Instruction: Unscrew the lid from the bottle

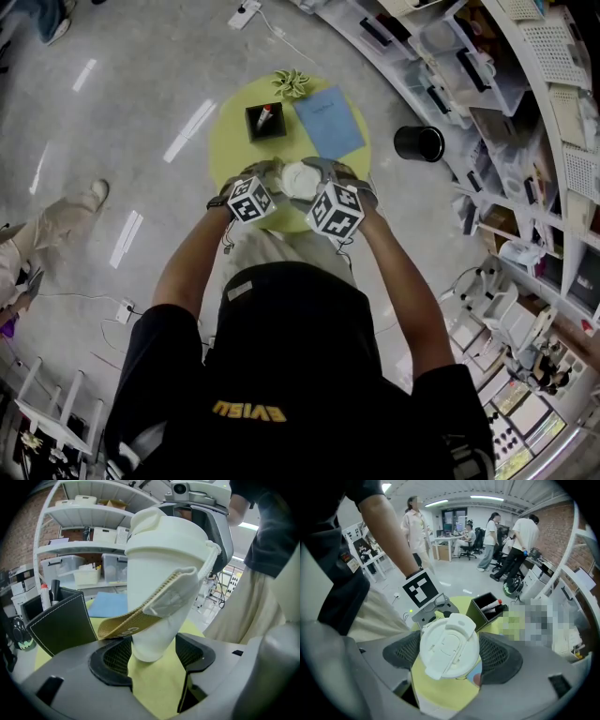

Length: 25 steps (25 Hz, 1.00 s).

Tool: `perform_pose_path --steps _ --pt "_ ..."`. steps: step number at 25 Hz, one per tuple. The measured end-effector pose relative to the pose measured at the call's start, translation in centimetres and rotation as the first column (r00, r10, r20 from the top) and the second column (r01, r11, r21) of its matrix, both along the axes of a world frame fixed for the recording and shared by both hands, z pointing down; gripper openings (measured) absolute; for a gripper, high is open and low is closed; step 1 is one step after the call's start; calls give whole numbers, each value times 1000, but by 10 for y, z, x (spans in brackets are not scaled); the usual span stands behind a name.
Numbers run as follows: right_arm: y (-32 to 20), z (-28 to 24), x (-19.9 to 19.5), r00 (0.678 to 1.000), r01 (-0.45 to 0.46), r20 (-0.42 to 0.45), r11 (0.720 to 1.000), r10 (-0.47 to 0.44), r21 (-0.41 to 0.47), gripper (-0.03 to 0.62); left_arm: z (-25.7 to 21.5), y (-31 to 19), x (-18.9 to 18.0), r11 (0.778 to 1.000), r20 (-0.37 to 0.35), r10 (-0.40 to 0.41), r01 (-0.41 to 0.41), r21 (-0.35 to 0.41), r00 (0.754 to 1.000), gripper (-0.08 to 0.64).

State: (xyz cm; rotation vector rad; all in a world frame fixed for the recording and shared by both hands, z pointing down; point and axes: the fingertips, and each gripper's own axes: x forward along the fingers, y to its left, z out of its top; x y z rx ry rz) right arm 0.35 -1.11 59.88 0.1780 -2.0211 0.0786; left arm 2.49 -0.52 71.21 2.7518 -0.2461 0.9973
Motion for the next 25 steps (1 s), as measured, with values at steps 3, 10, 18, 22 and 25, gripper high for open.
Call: perform_pose_path --steps 3,10,18,22,25 --pt "2 3 0 993 113 -38 994 -113 -9 388 2 -1 0 1000 1 3 -3 -1 1000 308" --pt "9 8 1 936 329 -126 944 -330 -23 390 4 -1 0 1000 5 7 -7 -3 1000 307" --pt "17 12 3 769 592 -269 805 -580 -41 390 5 -1 0 1000 9 14 -14 -5 1000 304" --pt "19 13 6 658 706 -320 706 -681 -51 388 4 -2 0 1000 8 15 -15 -5 1000 302" --pt "22 14 7 601 758 -335 651 -726 -50 387 6 -1 -1 1000 8 14 -14 -7 1000 299"
